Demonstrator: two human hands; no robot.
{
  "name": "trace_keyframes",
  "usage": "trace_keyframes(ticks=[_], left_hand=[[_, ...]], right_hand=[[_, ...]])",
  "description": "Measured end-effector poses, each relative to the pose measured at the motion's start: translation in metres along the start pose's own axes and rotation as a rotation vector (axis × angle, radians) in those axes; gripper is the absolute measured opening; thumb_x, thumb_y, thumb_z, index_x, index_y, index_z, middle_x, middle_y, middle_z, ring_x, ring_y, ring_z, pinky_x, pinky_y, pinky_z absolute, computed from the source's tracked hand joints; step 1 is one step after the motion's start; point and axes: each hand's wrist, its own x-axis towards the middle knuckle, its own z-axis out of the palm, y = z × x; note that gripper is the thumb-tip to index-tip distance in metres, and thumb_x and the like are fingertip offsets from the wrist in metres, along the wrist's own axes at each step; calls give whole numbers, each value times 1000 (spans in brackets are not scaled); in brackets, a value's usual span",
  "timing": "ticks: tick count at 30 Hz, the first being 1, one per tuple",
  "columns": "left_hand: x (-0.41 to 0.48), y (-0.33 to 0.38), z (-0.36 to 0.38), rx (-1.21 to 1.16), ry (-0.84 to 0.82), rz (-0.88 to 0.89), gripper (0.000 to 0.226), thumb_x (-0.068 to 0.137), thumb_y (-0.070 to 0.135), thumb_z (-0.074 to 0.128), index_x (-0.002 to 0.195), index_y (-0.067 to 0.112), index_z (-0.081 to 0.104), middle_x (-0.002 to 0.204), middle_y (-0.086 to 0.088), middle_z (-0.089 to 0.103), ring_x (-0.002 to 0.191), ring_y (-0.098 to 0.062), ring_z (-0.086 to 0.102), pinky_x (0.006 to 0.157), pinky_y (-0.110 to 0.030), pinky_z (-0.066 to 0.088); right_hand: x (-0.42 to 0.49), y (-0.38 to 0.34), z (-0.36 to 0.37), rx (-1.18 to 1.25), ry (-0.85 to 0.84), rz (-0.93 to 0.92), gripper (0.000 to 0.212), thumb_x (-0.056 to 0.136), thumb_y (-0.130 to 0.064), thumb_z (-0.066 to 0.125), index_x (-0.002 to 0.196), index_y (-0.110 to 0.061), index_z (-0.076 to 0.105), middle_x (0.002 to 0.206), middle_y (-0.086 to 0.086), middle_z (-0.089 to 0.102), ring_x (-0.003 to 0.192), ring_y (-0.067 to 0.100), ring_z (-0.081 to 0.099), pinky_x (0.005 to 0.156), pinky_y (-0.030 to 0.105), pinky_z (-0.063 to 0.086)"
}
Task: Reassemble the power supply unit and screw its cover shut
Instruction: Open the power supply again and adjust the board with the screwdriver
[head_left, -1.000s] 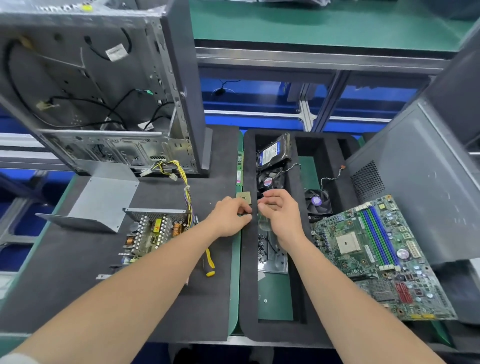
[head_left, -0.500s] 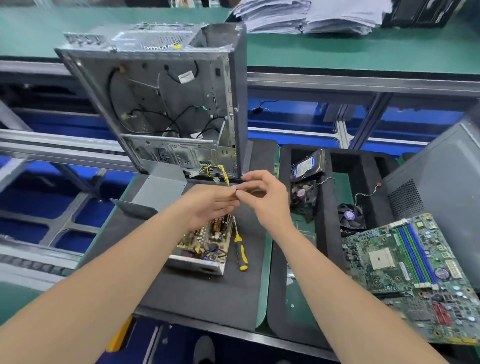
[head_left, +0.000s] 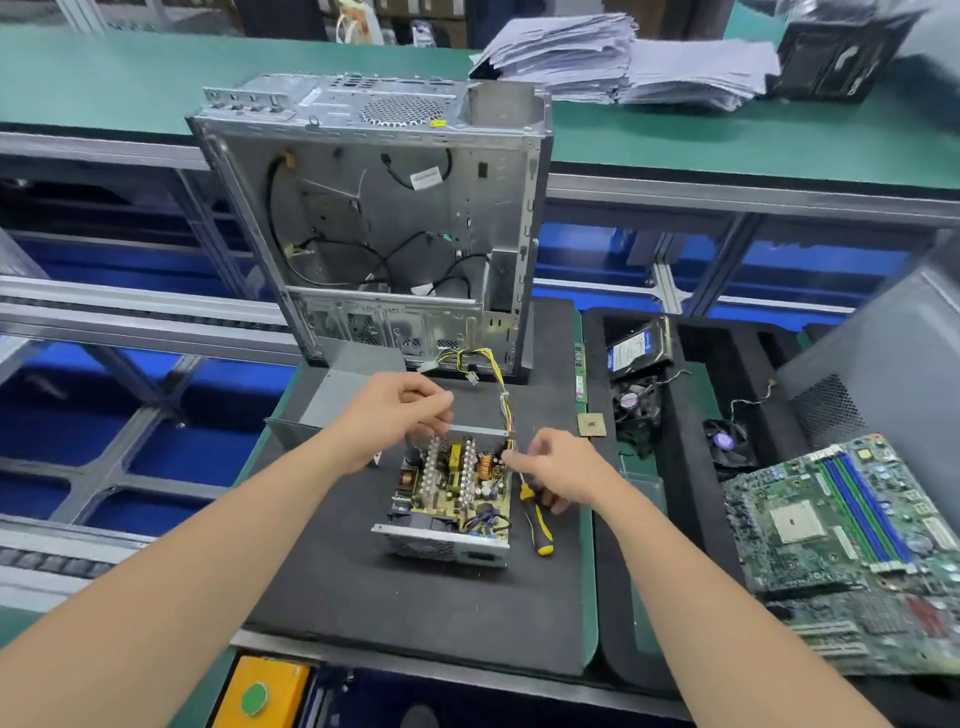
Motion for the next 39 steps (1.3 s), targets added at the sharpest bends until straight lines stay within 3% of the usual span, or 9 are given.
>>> trace_keyframes(ticks=[5, 9, 11, 13, 15, 19, 26, 31, 39], left_hand=[[11, -17, -11, 96, 31, 52, 14, 101, 27, 66, 99, 14, 70, 90, -2, 79, 75, -22, 76, 62, -28, 60], [18, -31, -21, 161, 70, 85, 11, 98, 31, 68, 97, 20, 71, 88, 2, 77, 66, -18, 73, 56, -26, 54], [20, -37, -26, 124, 44, 91, 11, 97, 29, 70, 97, 19, 72, 88, -1, 77, 69, -19, 74, 59, -26, 56], [22, -39, -30, 34, 11, 92, 10, 96, 24, 72, 99, 15, 72, 89, -6, 77, 75, -22, 75, 65, -27, 59], [23, -40, -31, -86, -5, 77, 11, 96, 18, 72, 101, 8, 71, 89, -11, 77, 80, -24, 75, 71, -26, 59], [26, -38, -33, -384, -5, 18, 13, 96, 7, 69, 105, -1, 66, 93, -15, 77, 82, -19, 72, 78, -25, 59], [23, -38, -36, -895, -36, -4, 10, 93, -2, 64, 101, 1, 60, 105, -15, 77, 100, -19, 75, 83, -21, 59], [20, -43, -46, -887, -57, 41, 17, 82, 3, 72, 94, 3, 61, 112, -16, 76, 98, -20, 76, 85, -21, 58], [15, -44, -65, -725, -66, 38, 7, 86, -2, 71, 87, 3, 67, 111, -23, 75, 98, -24, 76, 84, -22, 59]], right_hand=[[-9, 4, 9, -379, -23, 116, 42, 88, -55, 75, 88, -14, 65, 83, 10, 77, 65, 28, 77, 68, 37, 65], [-13, -2, 20, -286, 34, 212, 37, 100, -37, 59, 80, -6, 57, 72, 13, 73, 71, 34, 78, 75, 42, 65], [-16, -5, 15, -287, 82, 213, 36, 103, -34, 51, 80, -7, 49, 73, 11, 66, 78, 36, 76, 65, 38, 60], [-21, -9, 9, -231, 171, 144, 32, 104, -33, 51, 86, -6, 45, 79, 11, 58, 85, 41, 72, 58, 35, 53], [-28, -13, 7, 46, 311, 21, 27, 105, -32, 53, 94, -8, 45, 84, 13, 61, 72, 41, 73, 59, 43, 61], [-39, -42, 7, 233, 469, -279, 11, 103, -41, 56, 98, -32, 56, 76, -5, 64, 51, 17, 58, 53, 39, 53], [-41, -83, 19, 230, 393, -452, 4, 97, -33, 68, 93, -33, 69, 75, -18, 62, 51, 10, 55, 52, 33, 52], [-40, -88, 20, 164, 383, -470, 7, 96, -32, 70, 91, -37, 68, 78, -14, 64, 51, 12, 57, 55, 37, 55], [-36, -92, 19, 152, 326, -508, 7, 97, -29, 72, 95, -36, 71, 81, -11, 67, 61, 4, 62, 53, 26, 56]])
